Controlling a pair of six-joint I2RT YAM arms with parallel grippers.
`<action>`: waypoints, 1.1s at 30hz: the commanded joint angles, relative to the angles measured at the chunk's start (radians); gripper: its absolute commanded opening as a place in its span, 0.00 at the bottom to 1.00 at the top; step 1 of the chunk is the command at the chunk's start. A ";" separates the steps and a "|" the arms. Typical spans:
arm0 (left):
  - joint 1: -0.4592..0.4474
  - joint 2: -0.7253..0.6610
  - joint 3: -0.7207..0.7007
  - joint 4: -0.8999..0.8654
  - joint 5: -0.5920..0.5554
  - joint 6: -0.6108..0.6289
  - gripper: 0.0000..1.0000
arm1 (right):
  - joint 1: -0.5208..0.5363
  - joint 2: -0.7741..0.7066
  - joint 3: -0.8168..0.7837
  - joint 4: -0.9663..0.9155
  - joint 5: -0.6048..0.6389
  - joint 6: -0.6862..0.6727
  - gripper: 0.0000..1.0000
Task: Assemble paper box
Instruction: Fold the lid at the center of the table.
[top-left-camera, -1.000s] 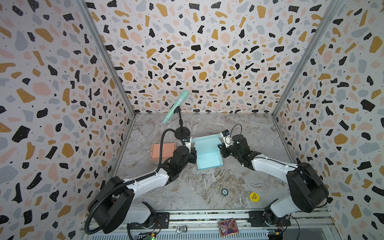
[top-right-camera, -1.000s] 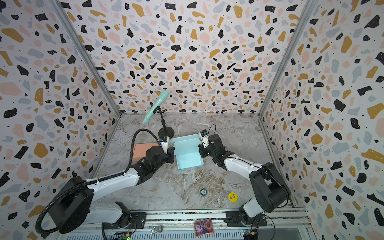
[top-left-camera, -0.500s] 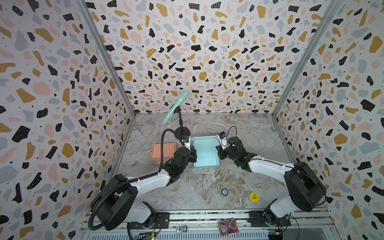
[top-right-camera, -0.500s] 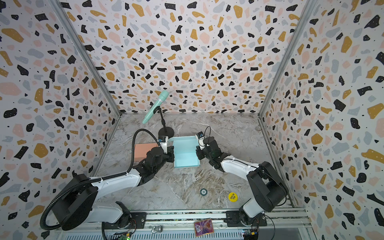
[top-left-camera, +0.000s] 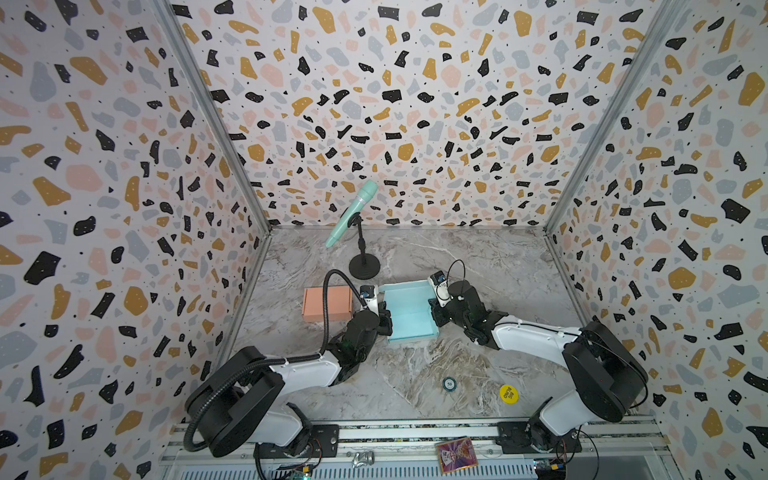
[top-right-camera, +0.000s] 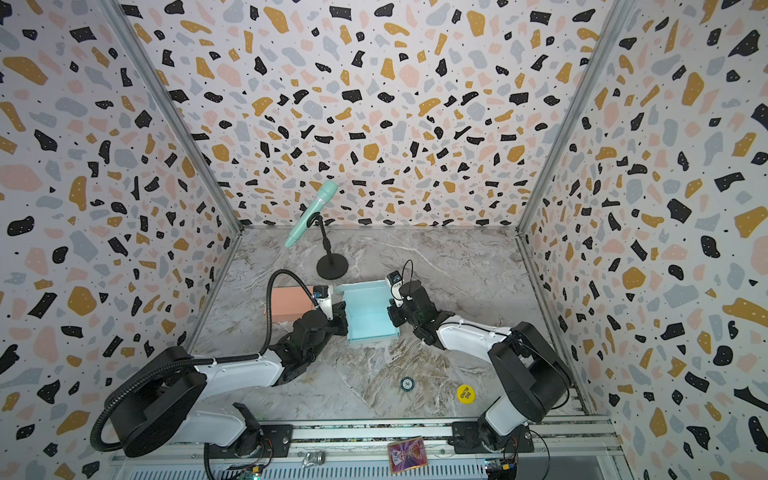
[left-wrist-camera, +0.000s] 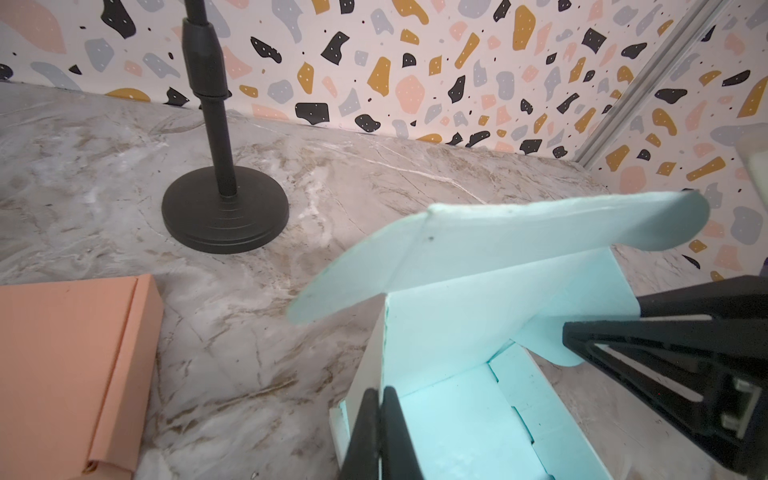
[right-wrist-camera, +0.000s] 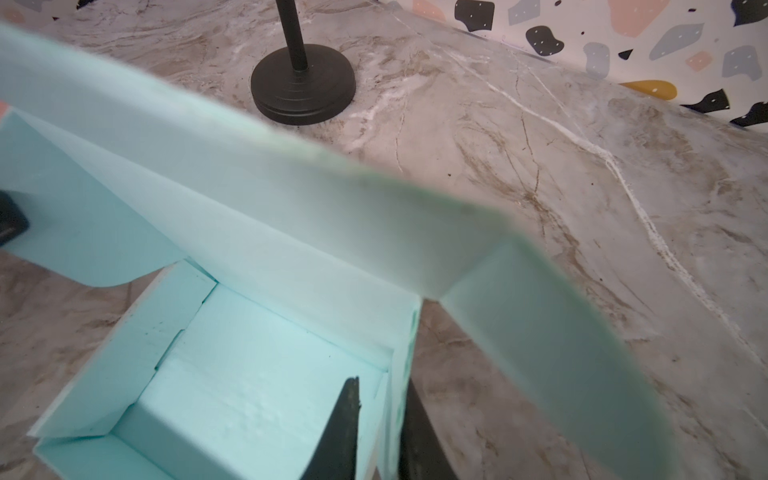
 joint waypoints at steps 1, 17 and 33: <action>-0.033 0.003 -0.026 0.100 -0.049 -0.038 0.00 | 0.033 -0.051 -0.037 0.017 -0.006 0.003 0.19; -0.195 0.000 -0.157 0.241 -0.271 -0.070 0.00 | 0.063 -0.135 -0.153 0.049 -0.018 0.064 0.21; -0.224 -0.028 -0.149 0.177 -0.322 -0.073 0.00 | 0.060 -0.288 -0.180 -0.023 0.042 0.084 0.27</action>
